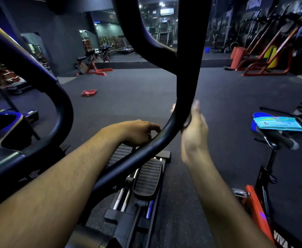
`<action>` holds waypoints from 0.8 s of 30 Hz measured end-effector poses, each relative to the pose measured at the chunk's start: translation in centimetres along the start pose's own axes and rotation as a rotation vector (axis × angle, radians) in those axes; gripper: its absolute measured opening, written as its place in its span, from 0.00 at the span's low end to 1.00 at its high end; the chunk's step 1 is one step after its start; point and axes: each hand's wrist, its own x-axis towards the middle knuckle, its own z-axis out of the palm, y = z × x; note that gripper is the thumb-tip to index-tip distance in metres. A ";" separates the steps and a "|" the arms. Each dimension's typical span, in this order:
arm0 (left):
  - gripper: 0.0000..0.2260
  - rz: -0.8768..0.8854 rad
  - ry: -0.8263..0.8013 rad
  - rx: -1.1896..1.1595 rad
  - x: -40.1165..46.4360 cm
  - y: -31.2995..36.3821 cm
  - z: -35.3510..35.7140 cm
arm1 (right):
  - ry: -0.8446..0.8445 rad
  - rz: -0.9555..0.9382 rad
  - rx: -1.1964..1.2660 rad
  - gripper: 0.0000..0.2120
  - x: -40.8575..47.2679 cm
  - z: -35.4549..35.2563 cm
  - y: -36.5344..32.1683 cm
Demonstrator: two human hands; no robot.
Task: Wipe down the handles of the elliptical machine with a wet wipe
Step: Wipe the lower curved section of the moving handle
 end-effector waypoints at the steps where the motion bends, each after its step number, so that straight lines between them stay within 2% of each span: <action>1: 0.27 -0.004 -0.004 0.002 0.0 0.1 0.0 | -0.002 -0.053 -0.039 0.30 0.2 0.5 -0.7; 3: 0.27 -0.007 -0.006 0.002 0.0 0.2 0.0 | -0.057 -0.066 0.029 0.28 0.7 1.2 -1.9; 5: 0.26 -0.004 -0.008 0.002 -0.1 0.2 0.0 | -0.172 0.126 0.184 0.32 1.0 0.9 -2.4; 7: 0.27 0.001 -0.001 0.006 -0.2 0.3 0.0 | -0.245 0.328 0.328 0.31 0.5 0.5 -2.1; 9: 0.27 0.000 0.006 0.018 -0.3 0.2 0.0 | -0.223 0.372 0.352 0.28 -0.3 0.3 -1.0; 13: 0.27 -0.004 -0.018 0.015 -0.5 0.1 -0.1 | -0.177 0.115 0.251 0.26 -0.3 0.1 -1.5; 15: 0.26 -0.005 -0.011 0.018 -0.5 0.3 -0.1 | -0.151 -0.070 0.071 0.26 0.5 0.8 -3.0; 17: 0.25 -0.007 -0.010 0.016 -0.5 0.5 0.0 | -0.156 -0.155 -0.039 0.28 1.0 1.4 -4.1; 19: 0.24 -0.016 -0.008 0.015 -0.4 0.7 0.0 | -0.252 -0.036 0.037 0.31 1.7 1.3 -4.6; 22: 0.24 -0.016 -0.008 0.015 -0.5 0.6 -0.1 | -0.537 0.257 0.139 0.33 3.3 0.7 -5.0; 24: 0.24 -0.024 -0.012 0.018 -0.5 0.5 -0.1 | -0.620 0.285 0.121 0.32 4.2 0.7 -5.2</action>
